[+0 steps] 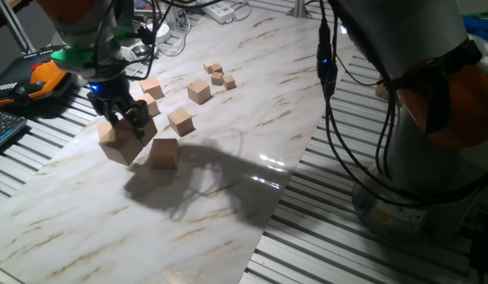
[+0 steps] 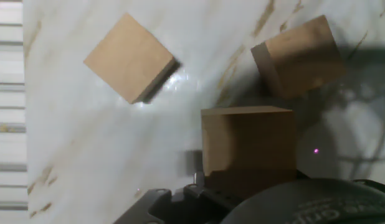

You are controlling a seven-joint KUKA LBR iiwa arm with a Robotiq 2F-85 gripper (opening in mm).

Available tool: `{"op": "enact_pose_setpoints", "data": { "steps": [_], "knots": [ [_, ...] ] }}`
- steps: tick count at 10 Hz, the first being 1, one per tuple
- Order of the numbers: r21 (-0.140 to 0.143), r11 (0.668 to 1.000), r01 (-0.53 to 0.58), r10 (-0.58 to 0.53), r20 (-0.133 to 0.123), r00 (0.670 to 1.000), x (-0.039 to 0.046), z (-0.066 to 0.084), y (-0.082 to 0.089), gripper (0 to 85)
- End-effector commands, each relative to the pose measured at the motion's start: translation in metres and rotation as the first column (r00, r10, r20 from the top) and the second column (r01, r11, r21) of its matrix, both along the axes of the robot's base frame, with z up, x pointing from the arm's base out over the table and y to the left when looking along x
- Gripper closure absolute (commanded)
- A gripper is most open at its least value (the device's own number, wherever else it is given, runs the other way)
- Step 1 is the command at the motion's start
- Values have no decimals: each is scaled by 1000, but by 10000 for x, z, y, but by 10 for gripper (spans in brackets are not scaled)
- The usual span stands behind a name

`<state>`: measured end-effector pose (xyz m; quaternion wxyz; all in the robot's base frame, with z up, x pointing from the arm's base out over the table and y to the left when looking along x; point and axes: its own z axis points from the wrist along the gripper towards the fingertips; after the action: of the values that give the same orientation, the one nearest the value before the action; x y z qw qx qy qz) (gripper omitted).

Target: Stack the blocks into a cross shape

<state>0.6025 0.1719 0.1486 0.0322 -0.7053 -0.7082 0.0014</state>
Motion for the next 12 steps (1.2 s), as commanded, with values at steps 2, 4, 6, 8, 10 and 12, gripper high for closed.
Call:
{"op": "enact_pose_setpoints", "data": {
  "steps": [2, 4, 6, 8, 10, 12],
  "knots": [
    [1, 1000, 7, -7, 0, 1000, -65, 1, -99, 850],
    [9, 1000, 16, -16, -5, 1000, -116, -18, -160, 850],
    [4, 1000, 25, -25, -1, 1000, -143, -54, -218, 850],
    [-6, 999, 41, -41, -1, 999, -158, -60, -245, 850],
    [-7, 999, 44, -44, 0, 999, -190, -98, -295, 850],
    [-9, 999, 52, -52, 0, 999, -195, -106, -305, 850]
  ]
}}
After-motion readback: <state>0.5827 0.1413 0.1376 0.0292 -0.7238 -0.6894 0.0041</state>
